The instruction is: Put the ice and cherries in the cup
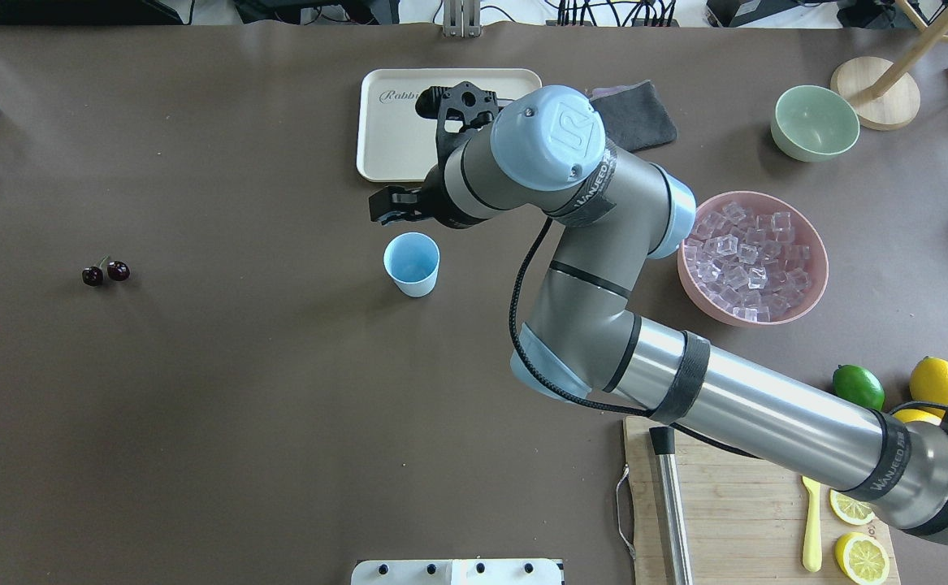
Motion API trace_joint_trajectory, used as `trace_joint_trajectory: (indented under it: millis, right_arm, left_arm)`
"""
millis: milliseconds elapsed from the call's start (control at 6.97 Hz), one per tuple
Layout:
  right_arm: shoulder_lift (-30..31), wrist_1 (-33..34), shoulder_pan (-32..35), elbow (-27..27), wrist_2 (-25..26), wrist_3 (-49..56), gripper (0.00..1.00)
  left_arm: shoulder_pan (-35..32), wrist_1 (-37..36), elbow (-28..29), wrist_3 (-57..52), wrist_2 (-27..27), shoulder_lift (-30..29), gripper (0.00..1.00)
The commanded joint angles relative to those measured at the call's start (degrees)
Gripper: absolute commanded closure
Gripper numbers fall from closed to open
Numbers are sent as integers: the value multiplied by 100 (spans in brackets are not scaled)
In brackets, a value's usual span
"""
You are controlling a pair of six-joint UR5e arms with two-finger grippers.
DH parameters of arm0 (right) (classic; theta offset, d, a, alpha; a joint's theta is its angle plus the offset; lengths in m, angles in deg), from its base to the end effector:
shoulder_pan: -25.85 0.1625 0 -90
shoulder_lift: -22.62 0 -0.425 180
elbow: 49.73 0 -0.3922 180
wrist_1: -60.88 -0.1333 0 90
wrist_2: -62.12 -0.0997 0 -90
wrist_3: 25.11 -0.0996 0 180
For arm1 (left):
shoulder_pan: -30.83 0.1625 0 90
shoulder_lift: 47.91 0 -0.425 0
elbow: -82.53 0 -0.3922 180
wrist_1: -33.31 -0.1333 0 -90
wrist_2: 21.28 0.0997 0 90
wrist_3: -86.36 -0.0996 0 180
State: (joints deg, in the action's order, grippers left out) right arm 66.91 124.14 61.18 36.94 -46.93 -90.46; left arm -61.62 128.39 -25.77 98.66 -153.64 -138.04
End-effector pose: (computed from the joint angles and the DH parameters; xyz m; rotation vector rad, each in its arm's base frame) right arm -0.5270 -0.4971 0.1353 0.3445 -1.1779 -0.0381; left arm -0.0872 -0.4906 0.4912 0.3271 0.7591 -0.0910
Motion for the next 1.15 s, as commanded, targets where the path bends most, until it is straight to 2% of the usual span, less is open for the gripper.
trace_joint_trajectory:
  millis: [0, 287, 574, 860, 1004]
  right_arm:
    - [945, 63, 804, 664, -939, 197, 0]
    - [2130, 133, 1263, 1489, -1153, 934, 0]
    - [2975, 283, 1782, 2035, -1452, 1313, 0]
    - [3855, 283, 1994, 2249, -1330, 1577, 0]
    - [4103, 275, 2030, 2267, -1234, 1579, 1]
  left_arm:
    - [8, 81, -7, 0, 0, 75, 2]
    - [8, 81, -7, 0, 9, 66, 2]
    - [8, 81, -7, 0, 9, 66, 2]
    - [-1, 99, -16, 0, 9, 75, 2]
    - [-1, 212, 1, 9, 9, 101, 2]
